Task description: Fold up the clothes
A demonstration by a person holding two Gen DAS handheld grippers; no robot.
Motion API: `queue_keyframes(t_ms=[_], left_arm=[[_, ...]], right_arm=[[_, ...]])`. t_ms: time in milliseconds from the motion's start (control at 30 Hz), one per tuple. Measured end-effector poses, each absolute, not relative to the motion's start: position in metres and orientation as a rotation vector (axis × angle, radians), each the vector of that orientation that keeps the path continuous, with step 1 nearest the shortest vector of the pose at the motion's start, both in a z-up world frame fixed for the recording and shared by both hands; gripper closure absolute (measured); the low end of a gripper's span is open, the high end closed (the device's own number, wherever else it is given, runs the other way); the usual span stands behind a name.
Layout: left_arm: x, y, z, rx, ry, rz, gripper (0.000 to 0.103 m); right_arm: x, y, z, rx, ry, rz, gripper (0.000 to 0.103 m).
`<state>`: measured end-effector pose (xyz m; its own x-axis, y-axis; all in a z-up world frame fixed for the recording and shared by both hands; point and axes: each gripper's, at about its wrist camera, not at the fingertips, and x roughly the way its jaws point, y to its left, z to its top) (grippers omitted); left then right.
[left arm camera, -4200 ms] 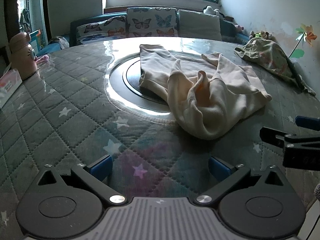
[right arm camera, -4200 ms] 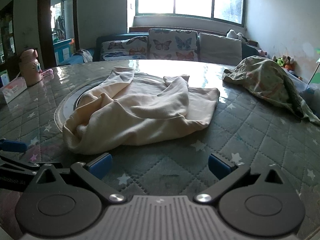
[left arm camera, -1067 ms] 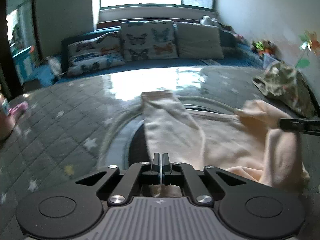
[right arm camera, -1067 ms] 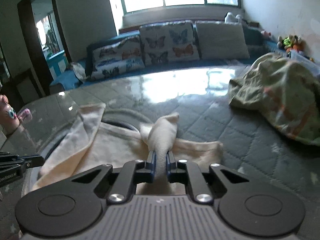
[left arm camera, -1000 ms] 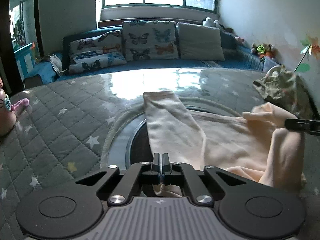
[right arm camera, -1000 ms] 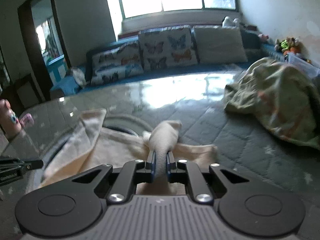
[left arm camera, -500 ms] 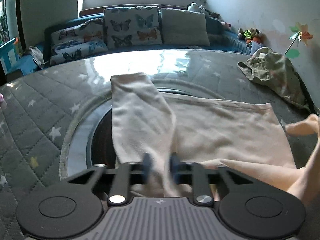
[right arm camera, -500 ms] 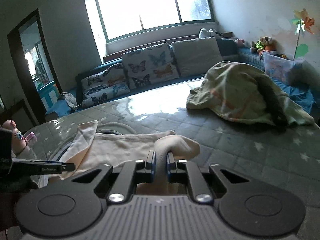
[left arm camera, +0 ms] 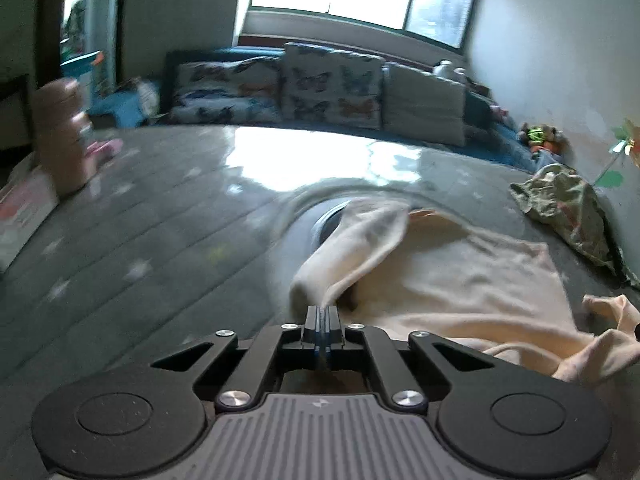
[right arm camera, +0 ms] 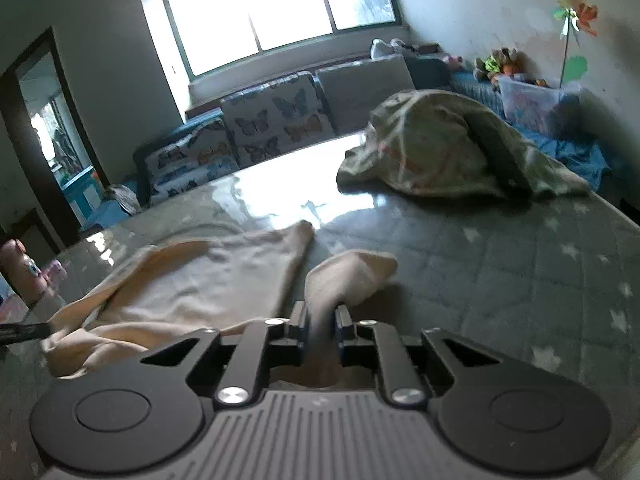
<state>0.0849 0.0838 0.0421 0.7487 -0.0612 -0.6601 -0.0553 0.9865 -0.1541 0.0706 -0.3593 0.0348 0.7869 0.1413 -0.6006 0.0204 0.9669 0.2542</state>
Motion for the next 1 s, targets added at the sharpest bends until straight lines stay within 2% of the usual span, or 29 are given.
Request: queue_keyframes(t_ms=[67,167,233,300,333,433,467,533,700,1000], left_arm=[[0.071,0.094,0.037,-0.179,0.752,0.014,0.1],[0.055,0.1,0.033,-0.171,0.77,0.025,0.097],[0.049,0.096,0.037,-0.16,0.762,0.013,0.091],[0.044,0.087,0.042,-0.142,0.746,-0.013,0.079],[0.042,0.08,0.045,-0.12,0.728,-0.03,0.079],[0.032,0.054,0.054,-0.063,0.68,-0.144,0.077],[0.031,0.045,0.055,-0.056,0.675,-0.191,0.075],[0.028,0.024,0.054,-0.023,0.674,-0.289,0.074],[0.029,-0.02,0.039,0.04,0.722,-0.432,0.07],[0.038,-0.04,0.023,0.06,0.771,-0.476,0.063]], right_arm=[[0.066,-0.366,0.031,0.248,0.682,0.037,0.078],[0.062,-0.373,0.029,0.249,0.694,0.015,0.064],[0.062,-0.373,0.032,0.229,0.686,0.014,0.062],[0.068,-0.37,0.034,0.211,0.673,0.011,0.044],[0.071,-0.369,0.036,0.202,0.665,0.01,0.04],[0.085,-0.361,0.036,0.167,0.662,0.005,0.039],[0.09,-0.359,0.035,0.154,0.665,0.003,0.034],[0.102,-0.354,0.031,0.128,0.681,-0.003,0.033],[0.12,-0.346,0.017,0.1,0.726,-0.003,0.026],[0.106,-0.341,0.001,-0.05,0.818,-0.042,0.016]])
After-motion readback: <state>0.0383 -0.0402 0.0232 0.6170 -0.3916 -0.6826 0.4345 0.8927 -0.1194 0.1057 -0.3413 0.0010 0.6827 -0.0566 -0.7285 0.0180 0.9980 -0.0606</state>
